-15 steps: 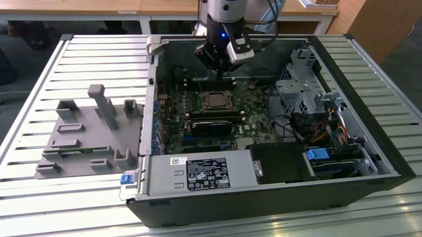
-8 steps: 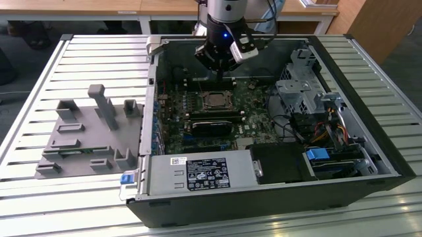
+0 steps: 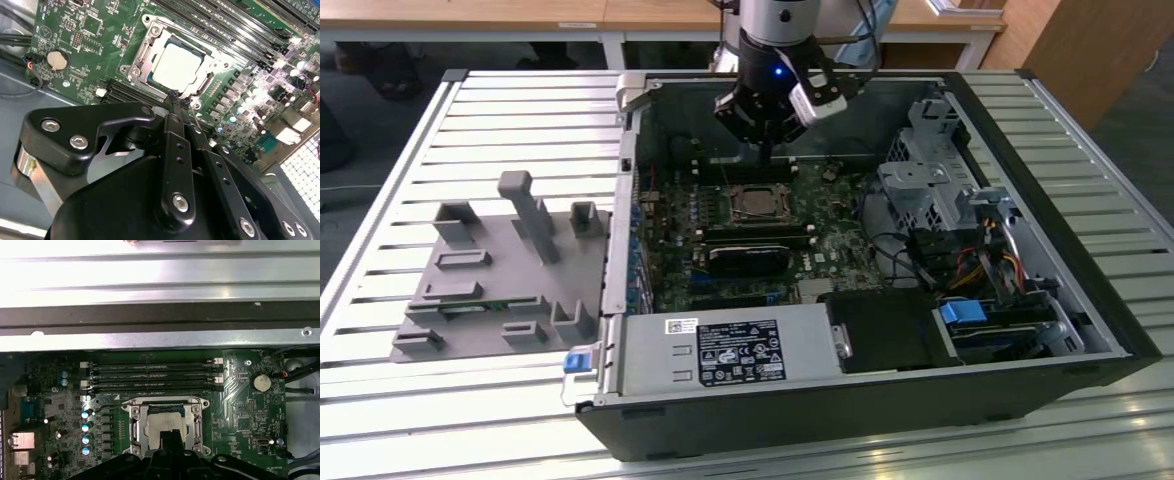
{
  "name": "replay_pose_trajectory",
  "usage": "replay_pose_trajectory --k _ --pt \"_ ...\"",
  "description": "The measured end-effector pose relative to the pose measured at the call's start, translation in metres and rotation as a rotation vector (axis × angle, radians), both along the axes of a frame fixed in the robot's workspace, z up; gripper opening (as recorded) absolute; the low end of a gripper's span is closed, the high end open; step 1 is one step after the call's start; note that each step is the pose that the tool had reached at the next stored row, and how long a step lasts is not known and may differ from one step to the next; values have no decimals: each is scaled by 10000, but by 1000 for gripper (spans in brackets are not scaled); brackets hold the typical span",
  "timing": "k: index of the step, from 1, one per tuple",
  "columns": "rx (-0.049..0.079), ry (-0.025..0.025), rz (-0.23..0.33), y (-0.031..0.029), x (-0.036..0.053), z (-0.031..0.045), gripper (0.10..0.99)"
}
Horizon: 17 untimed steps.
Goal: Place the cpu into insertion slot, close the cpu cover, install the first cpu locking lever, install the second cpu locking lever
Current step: 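Install the first cpu locking lever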
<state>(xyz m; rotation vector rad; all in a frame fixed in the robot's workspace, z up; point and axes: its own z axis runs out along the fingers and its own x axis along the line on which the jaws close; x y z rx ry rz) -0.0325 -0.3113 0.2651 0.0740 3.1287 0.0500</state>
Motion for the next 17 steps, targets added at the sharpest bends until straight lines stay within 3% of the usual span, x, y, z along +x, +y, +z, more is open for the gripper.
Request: replay_pose_trajectory --k 13,17 --pt "1 1 159 0 -12 0 106" --pt "1 0 185 -1 -59 0 106"
